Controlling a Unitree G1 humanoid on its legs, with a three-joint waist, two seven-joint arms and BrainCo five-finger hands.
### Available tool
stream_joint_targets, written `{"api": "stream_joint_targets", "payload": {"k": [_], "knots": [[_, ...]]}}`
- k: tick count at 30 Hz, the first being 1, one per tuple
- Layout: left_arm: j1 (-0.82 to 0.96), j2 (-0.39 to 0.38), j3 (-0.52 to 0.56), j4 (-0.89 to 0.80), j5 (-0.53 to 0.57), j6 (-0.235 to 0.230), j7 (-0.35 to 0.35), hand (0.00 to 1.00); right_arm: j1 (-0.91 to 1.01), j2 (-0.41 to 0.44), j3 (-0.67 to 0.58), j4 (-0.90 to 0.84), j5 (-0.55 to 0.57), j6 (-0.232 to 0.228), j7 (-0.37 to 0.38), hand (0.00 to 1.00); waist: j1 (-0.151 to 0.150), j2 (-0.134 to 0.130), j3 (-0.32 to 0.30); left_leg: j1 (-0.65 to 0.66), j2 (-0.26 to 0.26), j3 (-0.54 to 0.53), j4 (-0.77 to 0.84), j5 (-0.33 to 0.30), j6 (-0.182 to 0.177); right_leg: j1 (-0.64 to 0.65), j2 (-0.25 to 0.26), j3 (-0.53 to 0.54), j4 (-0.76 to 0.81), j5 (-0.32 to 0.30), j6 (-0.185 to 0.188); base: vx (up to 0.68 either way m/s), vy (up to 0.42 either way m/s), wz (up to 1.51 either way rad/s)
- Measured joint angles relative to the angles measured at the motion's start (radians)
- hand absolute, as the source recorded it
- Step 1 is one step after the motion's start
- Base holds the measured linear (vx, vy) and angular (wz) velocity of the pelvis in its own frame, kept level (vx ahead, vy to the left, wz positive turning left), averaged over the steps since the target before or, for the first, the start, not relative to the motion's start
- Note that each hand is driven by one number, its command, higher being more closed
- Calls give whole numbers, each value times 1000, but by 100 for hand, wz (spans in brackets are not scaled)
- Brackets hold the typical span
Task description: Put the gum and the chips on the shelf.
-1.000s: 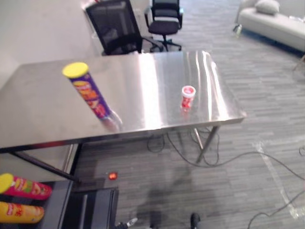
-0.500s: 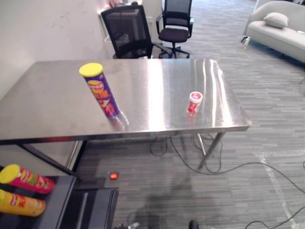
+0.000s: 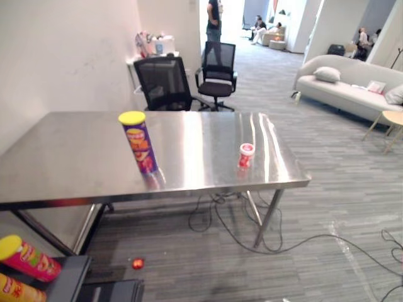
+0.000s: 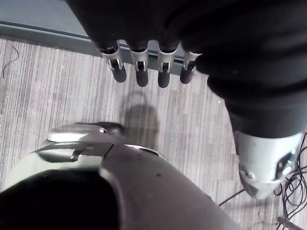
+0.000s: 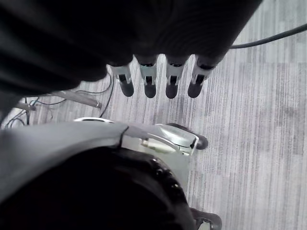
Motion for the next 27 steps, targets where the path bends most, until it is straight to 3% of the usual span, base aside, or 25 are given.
{"api": "stream_joint_targets", "payload": {"k": [2,4,5,6,8,9,10,12,14,15,17,19,21,22,27], "knots": [[11,1,44,-1,10,2,1,0,2,7,1,2,0,0,0,0,0,-16,-4,-19,-1,4,6,-12,-19,-8,-4,-2,-92,13,9,85,-76,-7],[15,5,84,-1,13,9,1,0,-1,20,12,3,0,2,0,0,2,-39,2,-34,12,4,58,-53,-55,-4,-1,-11,-76,-4,-4,188,-223,6],[19,-5,93,-1,12,13,1,0,1,9,24,6,-3,3,2,0,-1,-21,1,-52,71,-11,118,-91,-66,10,46,-36,-73,-37,-13,283,-315,21],[20,-9,95,-1,12,12,1,0,4,5,23,8,-3,4,3,0,1,-11,-6,-63,92,-17,162,-94,-72,22,68,-45,-86,-42,-22,327,-305,35],[-2,-11,110,-17,12,11,0,0,10,11,23,9,-3,12,4,0,5,-14,4,-200,149,-55,465,-90,-65,86,108,-86,-139,-30,-48,313,-244,31],[-8,-17,114,-22,11,10,1,0,12,5,24,9,-3,12,5,0,24,-11,22,-260,184,-72,622,-79,-69,127,131,-98,-151,-30,-59,307,-246,8],[-14,-19,114,-23,11,10,1,0,12,3,26,10,-3,14,6,0,32,-5,30,-276,191,-72,676,-80,-77,148,136,-97,-157,-32,-62,300,-170,1],[-22,-18,108,-43,-2,0,1,0,0,4,40,2,-3,17,9,0,49,-23,67,-302,179,-48,735,-104,-114,236,129,-84,-189,-33,-64,260,-98,-1],[-22,-21,92,-54,-8,0,2,0,-3,-2,38,-8,-3,19,16,0,50,-17,70,-310,182,-24,607,-112,-128,268,125,-82,-213,-33,-64,190,30,-6],[-21,-24,82,-60,-8,-1,3,0,2,-6,17,-31,-2,20,20,0,50,-10,68,-311,180,-19,467,-89,-131,270,126,-86,-232,-34,-62,119,88,-7],[-22,-30,71,-57,-10,0,3,0,6,-13,5,-48,-2,22,22,0,52,9,63,-313,160,-29,348,7,-135,273,127,-83,-250,-49,-41,100,130,-10],[-12,6,50,-54,-9,1,3,0,38,19,-26,-70,-2,19,37,0,32,-47,55,-248,94,-13,212,65,-117,256,64,-75,-220,-62,-18,100,120,7],[-8,16,38,-48,-9,1,3,0,53,32,-38,-70,-2,8,35,0,25,-62,43,-203,57,-2,99,113,-108,247,34,-69,-205,-69,-7,56,82,12],[-11,20,2,-43,-9,0,5,0,52,31,-37,-61,-3,4,32,0,23,-58,28,-138,13,6,-76,199,-101,224,5,-70,-206,-91,17,69,98,15],[-18,19,-97,-13,-9,-2,5,0,18,13,-2,-14,-14,-10,14,0,22,-27,-3,-160,-28,-12,-115,229,-86,195,-20,-85,-204,-100,36,46,63,15]]}}
